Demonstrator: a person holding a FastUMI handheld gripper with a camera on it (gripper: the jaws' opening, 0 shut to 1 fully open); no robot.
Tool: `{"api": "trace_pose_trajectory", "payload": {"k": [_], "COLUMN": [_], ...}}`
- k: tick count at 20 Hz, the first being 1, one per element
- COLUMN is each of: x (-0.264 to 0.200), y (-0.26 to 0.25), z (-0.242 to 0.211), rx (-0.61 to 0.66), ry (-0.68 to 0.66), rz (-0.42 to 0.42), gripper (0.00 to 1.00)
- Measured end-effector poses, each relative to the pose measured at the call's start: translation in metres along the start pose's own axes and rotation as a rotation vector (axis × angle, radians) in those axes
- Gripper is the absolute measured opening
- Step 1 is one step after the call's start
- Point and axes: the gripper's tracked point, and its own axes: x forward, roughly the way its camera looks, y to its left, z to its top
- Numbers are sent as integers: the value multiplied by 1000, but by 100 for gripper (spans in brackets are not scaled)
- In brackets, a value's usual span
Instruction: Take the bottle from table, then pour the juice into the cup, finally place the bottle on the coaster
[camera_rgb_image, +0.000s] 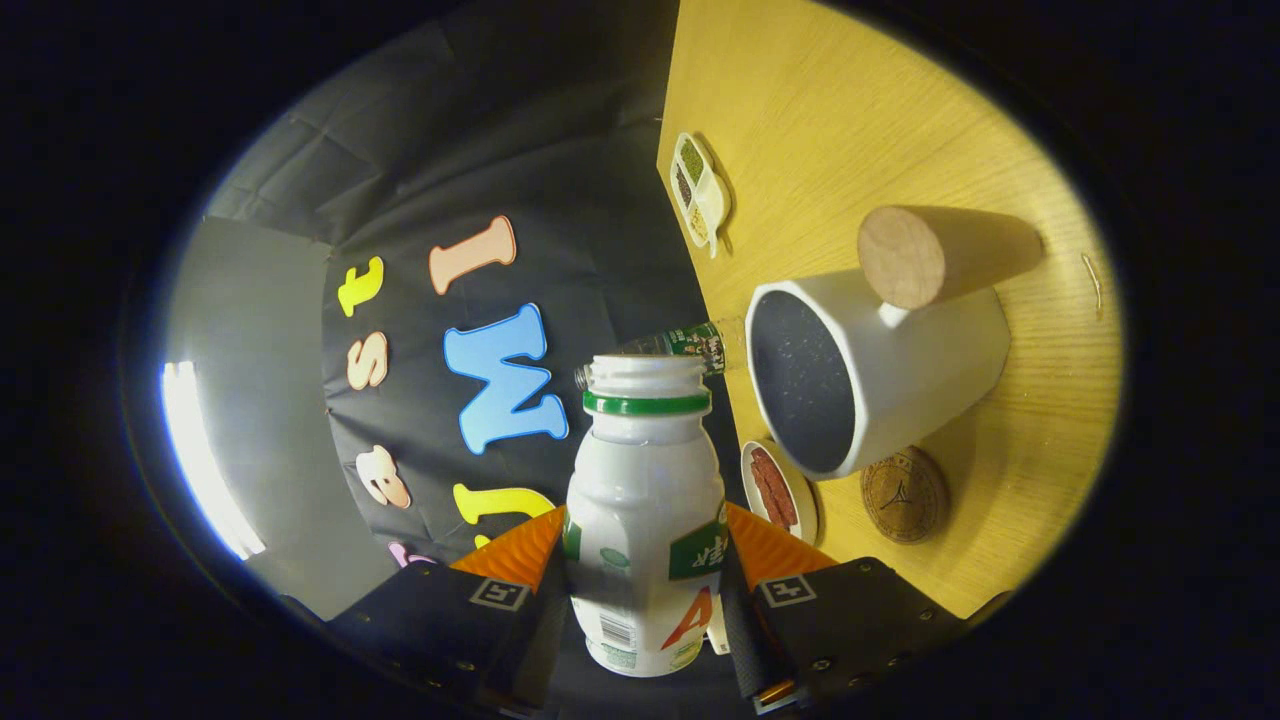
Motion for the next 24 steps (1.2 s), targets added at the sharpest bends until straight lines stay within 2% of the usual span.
{"api": "trace_pose_trajectory", "payload": {"k": [12,15,21,24], "x": [-5,-1,-2,2], "y": [0,-10,-16,-18], "z": [-16,-16,-30,-29], "rx": [-569,-746,-1046,-1245], "ry": [22,24,25,0], "rz": [-39,-83,-98,-126], "gripper": [69,69,69,69]}}
